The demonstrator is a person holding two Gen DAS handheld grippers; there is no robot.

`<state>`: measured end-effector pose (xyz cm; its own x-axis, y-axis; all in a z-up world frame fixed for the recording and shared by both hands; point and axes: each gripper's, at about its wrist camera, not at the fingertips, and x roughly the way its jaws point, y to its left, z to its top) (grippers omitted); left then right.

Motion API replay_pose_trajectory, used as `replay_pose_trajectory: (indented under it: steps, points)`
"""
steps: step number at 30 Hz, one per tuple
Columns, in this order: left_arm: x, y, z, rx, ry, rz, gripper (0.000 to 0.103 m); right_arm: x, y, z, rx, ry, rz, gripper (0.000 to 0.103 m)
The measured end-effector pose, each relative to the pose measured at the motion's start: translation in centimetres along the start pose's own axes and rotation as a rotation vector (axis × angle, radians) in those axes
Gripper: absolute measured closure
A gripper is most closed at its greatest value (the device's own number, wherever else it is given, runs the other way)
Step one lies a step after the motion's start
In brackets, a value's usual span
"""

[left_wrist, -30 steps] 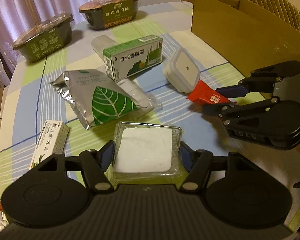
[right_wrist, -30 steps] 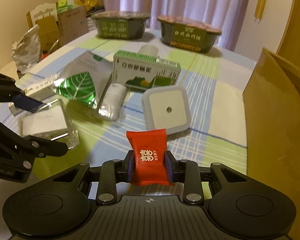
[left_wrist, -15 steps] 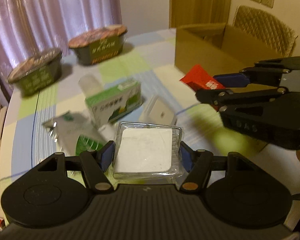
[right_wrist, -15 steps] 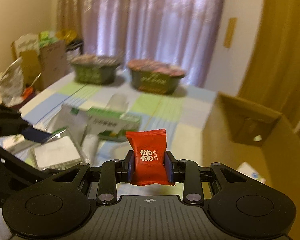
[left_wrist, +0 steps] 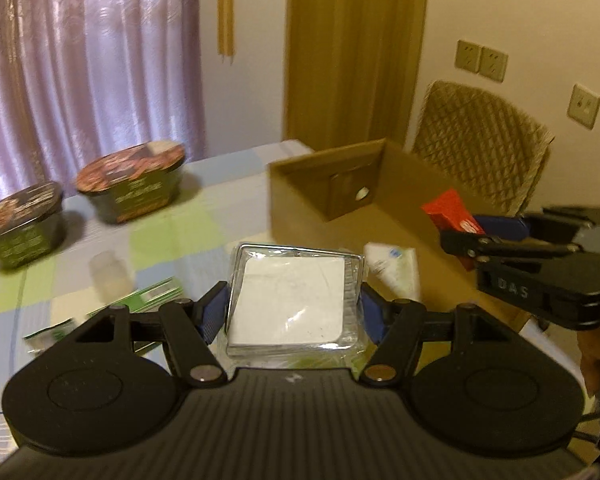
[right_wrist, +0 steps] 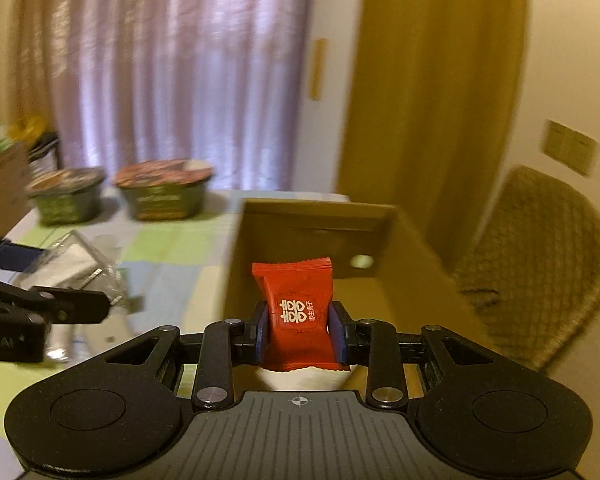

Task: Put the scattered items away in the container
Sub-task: 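Carry the clear tray and red candy packet over the cardboard box with both tools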

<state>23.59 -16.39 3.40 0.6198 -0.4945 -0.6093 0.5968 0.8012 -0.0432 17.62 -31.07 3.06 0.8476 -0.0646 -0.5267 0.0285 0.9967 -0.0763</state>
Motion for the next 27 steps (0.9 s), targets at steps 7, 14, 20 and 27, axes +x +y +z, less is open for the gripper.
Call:
replay_pose_trajectory:
  steps: [7, 14, 20, 27]
  points:
    - [1.3, -4.4, 1.4, 0.029, -0.050, -0.042, 0.040, -2.6, -5.7, 0.0, 0.105, -0.024, -0.062, 0.069]
    - [4.0, -8.4, 2.0, 0.137, -0.020, -0.068, 0.040, -2.3, -8.1, -0.4, 0.148, -0.017, -0.061, 0.069]
    - [5.3, -9.4, 1.5, 0.142, -0.011, -0.084, 0.040, -1.4, -7.9, -0.1, 0.164, -0.016, -0.046, 0.069]
    - [5.7, -10.1, 1.1, 0.140, -0.004, -0.115, 0.040, -0.9, -7.6, 0.1, 0.167, -0.016, -0.039, 0.069]
